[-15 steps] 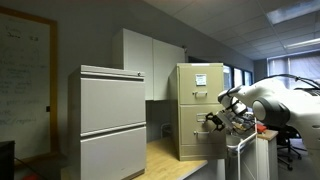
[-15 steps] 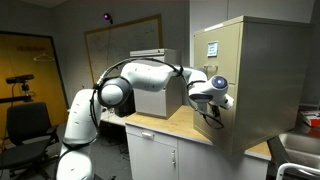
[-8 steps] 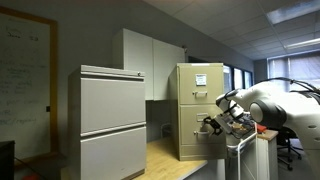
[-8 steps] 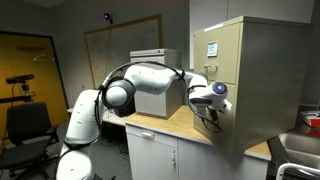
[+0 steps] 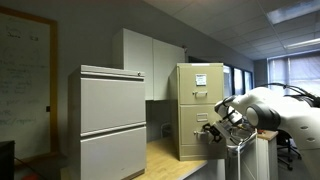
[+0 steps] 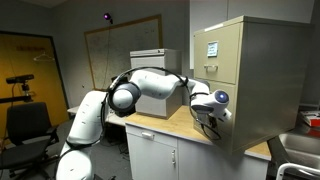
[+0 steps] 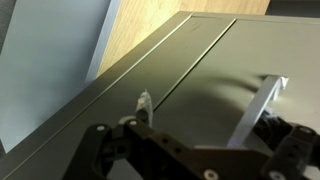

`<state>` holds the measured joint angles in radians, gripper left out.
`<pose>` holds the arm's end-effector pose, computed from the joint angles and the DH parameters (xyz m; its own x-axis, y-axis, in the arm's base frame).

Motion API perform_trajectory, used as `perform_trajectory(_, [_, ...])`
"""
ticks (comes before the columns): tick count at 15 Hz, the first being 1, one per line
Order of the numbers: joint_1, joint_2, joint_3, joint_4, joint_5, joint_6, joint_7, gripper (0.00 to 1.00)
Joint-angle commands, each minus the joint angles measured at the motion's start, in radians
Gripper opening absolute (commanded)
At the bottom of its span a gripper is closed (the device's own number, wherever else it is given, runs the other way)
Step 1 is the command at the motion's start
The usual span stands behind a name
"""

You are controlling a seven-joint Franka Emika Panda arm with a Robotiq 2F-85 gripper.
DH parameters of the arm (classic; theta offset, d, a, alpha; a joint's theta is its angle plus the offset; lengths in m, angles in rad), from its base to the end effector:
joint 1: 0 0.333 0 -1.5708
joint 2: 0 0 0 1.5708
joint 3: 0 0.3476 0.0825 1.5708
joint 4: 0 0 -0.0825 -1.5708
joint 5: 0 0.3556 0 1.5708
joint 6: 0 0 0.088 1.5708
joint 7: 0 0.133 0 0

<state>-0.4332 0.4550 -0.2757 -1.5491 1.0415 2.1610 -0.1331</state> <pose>0.5882 -0.3909 0.4479 0.4539 -0.8880 0.0734 -0.5927 -0.3624 -0.7193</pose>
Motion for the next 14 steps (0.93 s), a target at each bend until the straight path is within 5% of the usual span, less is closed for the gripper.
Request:
perform_trajectory(1, [-0.021,0.043,0.004,0.032,-0.019,-0.006,0.065,0.74])
perform_trajectory(4, [-0.021,0.022,0.001,0.021,-0.022,-0.019,0.099,0.64])
perform_trajectory(11, [0.012,-0.085,-0.008,0.007,-0.114,-0.051,0.135,0.08])
perform_trajectory(14, [0.037,-0.124,-0.006,-0.005,-0.234,-0.067,0.108,0.12])
